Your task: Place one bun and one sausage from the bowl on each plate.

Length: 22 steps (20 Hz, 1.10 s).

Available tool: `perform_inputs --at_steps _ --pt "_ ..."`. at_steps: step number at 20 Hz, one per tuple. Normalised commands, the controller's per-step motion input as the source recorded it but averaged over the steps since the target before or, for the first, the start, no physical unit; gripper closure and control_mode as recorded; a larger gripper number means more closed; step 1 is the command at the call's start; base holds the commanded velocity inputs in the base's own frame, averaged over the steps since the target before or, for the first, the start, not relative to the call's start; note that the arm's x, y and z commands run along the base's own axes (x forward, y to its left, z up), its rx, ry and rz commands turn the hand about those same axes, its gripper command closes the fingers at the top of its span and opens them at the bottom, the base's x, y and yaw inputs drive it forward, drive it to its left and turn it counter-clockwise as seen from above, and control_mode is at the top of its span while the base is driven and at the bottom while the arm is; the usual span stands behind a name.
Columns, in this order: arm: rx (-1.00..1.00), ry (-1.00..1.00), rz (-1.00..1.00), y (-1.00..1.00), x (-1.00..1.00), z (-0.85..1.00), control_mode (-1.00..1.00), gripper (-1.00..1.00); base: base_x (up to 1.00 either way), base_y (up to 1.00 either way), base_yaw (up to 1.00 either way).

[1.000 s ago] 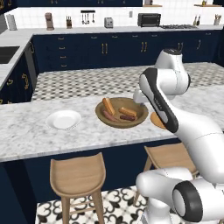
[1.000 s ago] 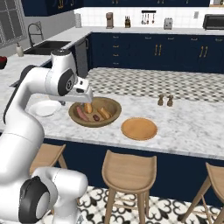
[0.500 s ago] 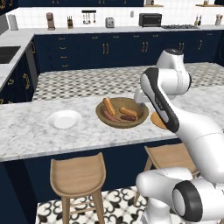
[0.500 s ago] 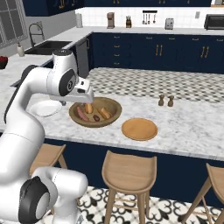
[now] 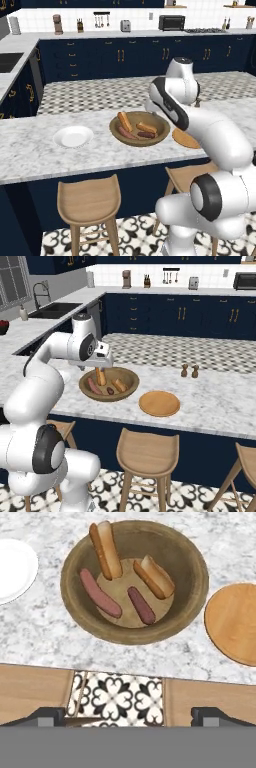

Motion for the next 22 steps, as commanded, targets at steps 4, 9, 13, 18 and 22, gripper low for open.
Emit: perform_inputs --at_steps 4,9,13,18,22 --pt "-0.02 0.0 0.0 0.24 0.54 -0.59 -1.0 -1.0 0.0 0.0 0.0" --pt "-0.02 0.0 0.0 -0.08 0.49 -0.48 -1.0 -1.0 0.0 0.0 0.0" --pt "0.0 0.0 0.0 -0.21 0.4 -0.4 -1.0 -1.0 0.0 0.0 0.0" --pt "-0.02 0.0 0.0 0.0 0.0 -0.57 -1.0 -1.0 0.0 0.0 0.0" --pt "0.0 0.03 0.0 0.0 -0.01 -0.4 -1.0 -1.0 0.0 0.0 0.0"
